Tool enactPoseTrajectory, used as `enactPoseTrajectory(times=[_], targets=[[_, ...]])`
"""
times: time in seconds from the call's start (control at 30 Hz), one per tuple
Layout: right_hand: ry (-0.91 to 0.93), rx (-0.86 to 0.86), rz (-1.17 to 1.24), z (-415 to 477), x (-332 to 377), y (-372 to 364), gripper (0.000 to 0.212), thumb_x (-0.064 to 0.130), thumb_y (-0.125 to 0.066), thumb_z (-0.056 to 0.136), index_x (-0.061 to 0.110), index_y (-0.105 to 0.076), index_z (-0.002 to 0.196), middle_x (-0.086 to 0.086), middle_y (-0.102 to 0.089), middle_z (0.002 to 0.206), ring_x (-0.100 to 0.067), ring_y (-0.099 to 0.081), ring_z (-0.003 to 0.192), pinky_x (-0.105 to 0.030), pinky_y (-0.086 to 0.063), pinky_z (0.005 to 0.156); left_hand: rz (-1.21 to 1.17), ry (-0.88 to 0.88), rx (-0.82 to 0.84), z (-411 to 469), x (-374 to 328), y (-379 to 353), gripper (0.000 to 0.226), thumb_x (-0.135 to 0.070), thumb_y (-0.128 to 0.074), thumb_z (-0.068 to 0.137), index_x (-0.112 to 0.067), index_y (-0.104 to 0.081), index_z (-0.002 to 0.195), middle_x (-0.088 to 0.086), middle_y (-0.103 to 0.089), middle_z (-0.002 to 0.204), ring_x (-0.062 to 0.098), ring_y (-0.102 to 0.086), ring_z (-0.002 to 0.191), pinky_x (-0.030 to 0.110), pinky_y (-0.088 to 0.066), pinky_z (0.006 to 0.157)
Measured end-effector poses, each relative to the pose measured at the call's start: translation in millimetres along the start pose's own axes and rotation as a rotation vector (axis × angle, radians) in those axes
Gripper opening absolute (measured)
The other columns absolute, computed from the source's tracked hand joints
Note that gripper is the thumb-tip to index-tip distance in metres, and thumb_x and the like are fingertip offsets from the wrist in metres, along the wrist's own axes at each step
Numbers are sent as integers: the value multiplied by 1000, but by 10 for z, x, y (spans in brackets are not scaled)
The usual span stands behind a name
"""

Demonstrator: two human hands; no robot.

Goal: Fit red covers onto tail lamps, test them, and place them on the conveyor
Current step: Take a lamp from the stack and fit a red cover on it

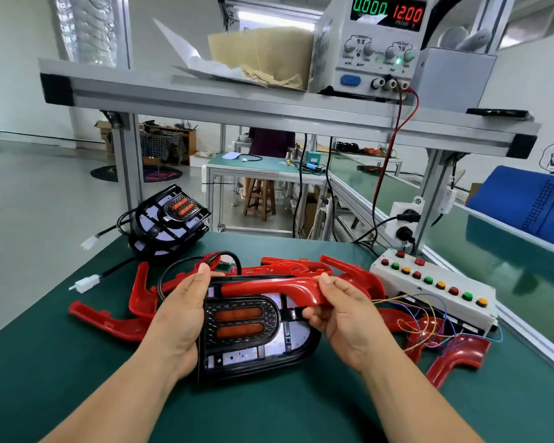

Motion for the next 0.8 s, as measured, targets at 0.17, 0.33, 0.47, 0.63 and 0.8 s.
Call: enactPoseTrajectory(times=[0.17,0.33,0.47,0.63,0.8], targets=[[25,-19,-13,-32,17,-75,19,24,-56,96,13,-61,81,-7,-66,60,-13,-61,43,-19,-47,42,9,-20,-10,-17,-16,-5,48,-54,-41,99,-17,-70,104,26,-72,100,46,-71,85,55,-57,64],[26,-1,-32,-86,44,-130,21,24,-55,96,12,-62,80,-8,-67,59,-13,-61,43,-19,-47,42,9,-37,-11,-23,-21,-20,44,-54,-45,97,-23,-74,85,25,-73,98,45,-72,84,54,-57,64],[30,-42,-44,-122,29,-146,24,23,-54,97,11,-62,77,-10,-68,62,-14,-62,45,-19,-49,43,1,-56,10,-32,-45,-39,46,-56,-45,95,-21,-75,89,25,-73,98,43,-72,83,51,-58,62],[95,-105,-174,-138,46,-135,24,25,-53,99,10,-61,80,-7,-67,60,-14,-62,46,-19,-48,43,-29,-89,88,-72,-64,-75,51,-59,-62,80,-15,-69,103,26,-72,101,46,-71,88,54,-58,67],[367,-257,-809,-158,217,-36,27,34,-54,97,20,-69,78,4,-66,69,-15,-60,68,-31,-49,69,-16,-153,109,-109,-102,-96,28,-27,-84,58,-23,-72,83,21,-73,94,40,-72,81,51,-58,66]])
Point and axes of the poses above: each hand's wrist, its own z-axis towards the middle knuckle, its own y-axis out of the back of the hand, x = y × z, the point moved 8 cm from there along z, towards the middle knuckle
